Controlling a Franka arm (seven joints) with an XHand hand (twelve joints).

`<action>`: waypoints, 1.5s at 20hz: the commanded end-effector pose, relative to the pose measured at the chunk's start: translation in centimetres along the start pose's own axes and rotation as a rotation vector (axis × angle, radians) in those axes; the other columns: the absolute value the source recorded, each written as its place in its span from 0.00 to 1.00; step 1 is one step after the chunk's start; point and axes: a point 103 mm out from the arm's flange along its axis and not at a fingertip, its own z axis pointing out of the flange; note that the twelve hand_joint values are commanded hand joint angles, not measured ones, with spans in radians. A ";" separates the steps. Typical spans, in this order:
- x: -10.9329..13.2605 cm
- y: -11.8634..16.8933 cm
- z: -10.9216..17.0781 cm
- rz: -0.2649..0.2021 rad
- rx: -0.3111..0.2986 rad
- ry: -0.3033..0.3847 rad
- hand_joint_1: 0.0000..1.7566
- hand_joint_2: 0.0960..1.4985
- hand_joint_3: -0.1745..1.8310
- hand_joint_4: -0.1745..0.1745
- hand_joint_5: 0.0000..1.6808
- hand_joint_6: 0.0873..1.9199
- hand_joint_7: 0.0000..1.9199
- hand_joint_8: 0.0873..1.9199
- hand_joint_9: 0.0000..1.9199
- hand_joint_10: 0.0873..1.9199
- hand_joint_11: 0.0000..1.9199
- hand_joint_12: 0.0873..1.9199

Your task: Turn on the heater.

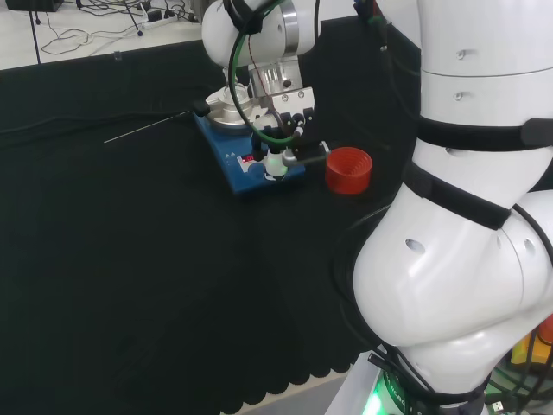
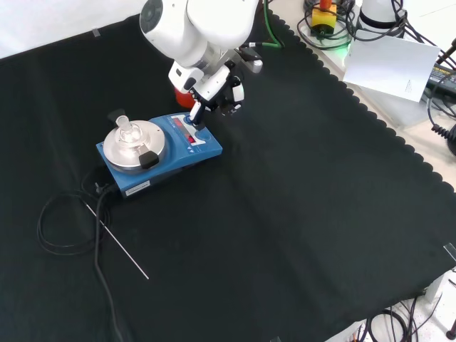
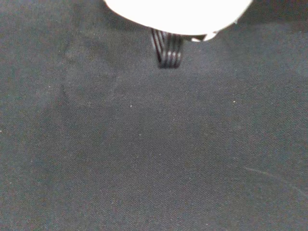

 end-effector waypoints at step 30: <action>-0.7 0.6 1.0 0.015 -0.008 0.025 0.82 0.37 0.68 0.30 0.19 0.46 0.83 0.80 0.87 0.80 0.62 0.73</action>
